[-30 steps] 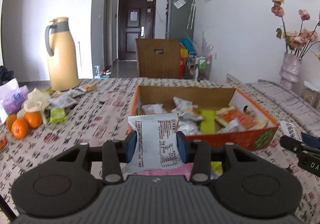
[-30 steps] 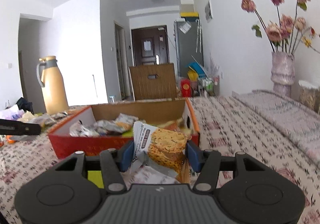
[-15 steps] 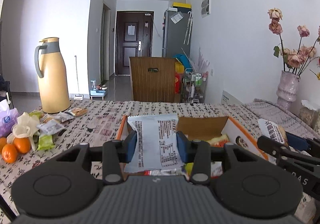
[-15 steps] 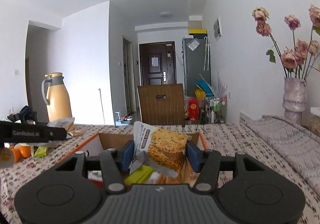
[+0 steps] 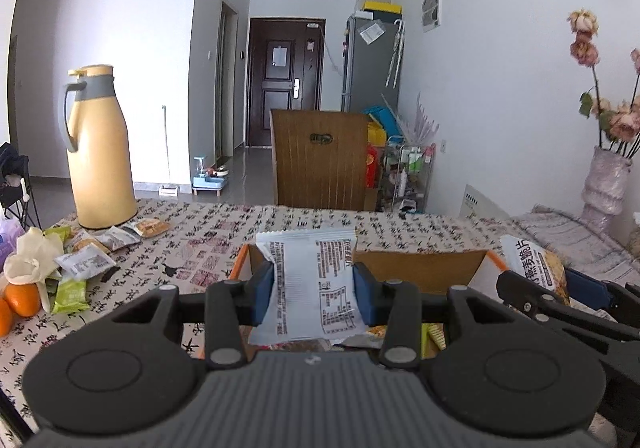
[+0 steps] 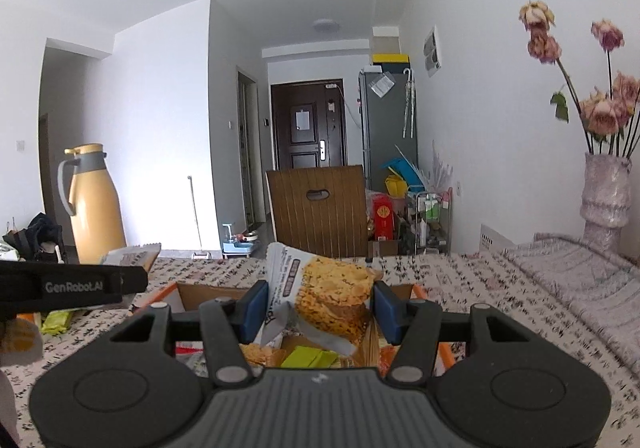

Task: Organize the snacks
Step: 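Carry the cookie packet and white sachet over the cardboard box, then open both grippers to drop the packets into the box, then move both grippers back from the box to the snack pile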

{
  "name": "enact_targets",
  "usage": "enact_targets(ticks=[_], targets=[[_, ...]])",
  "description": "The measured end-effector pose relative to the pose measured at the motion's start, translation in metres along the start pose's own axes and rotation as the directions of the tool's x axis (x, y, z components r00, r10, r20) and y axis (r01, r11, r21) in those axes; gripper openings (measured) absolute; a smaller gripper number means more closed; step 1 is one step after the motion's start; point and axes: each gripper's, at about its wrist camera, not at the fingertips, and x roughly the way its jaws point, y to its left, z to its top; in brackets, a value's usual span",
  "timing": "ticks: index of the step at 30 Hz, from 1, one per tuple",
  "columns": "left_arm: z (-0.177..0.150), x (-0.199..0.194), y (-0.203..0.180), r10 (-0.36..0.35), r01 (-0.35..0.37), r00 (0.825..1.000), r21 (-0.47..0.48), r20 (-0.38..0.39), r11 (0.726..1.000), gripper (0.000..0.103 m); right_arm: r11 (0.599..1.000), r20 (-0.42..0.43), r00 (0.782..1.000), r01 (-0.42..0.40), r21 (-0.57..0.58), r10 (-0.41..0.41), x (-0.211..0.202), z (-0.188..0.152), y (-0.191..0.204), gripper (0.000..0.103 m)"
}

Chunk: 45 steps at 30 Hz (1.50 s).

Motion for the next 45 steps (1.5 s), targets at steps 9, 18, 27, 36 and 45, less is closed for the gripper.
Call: enact_targets(ticks=[9,18,27,36,45], targets=[[-0.018,0.026,0.003,0.005,-0.005,0.999,-0.005,-0.052,1.0,0.043,1.0,-0.054,0.999,-0.008,0.02,0.009,0.014,-0.016,-0.005,0.055],[-0.022,0.023,0.006,0.064,-0.064,0.998,-0.02,-0.021,0.998,0.087,1.0,-0.092,0.996,0.016,0.024,-0.014,0.02,-0.022,-0.008,0.073],[-0.022,0.021,0.01,0.096,-0.096,0.995,-0.049,-0.002,0.994,0.103,0.996,-0.069,0.997,0.029,0.079,-0.023,0.014,-0.024,-0.019,0.103],[-0.022,0.019,0.011,0.092,-0.093,0.996,-0.06,-0.007,0.994,0.103,0.996,-0.061,0.998,0.03,0.082,-0.025,0.012,-0.024,-0.019,0.103],[-0.008,-0.002,0.012,0.08,-0.078,0.996,-0.079,0.026,0.994,0.103,0.998,-0.024,1.0,0.019,0.054,-0.018,-0.009,-0.009,-0.014,0.103]])
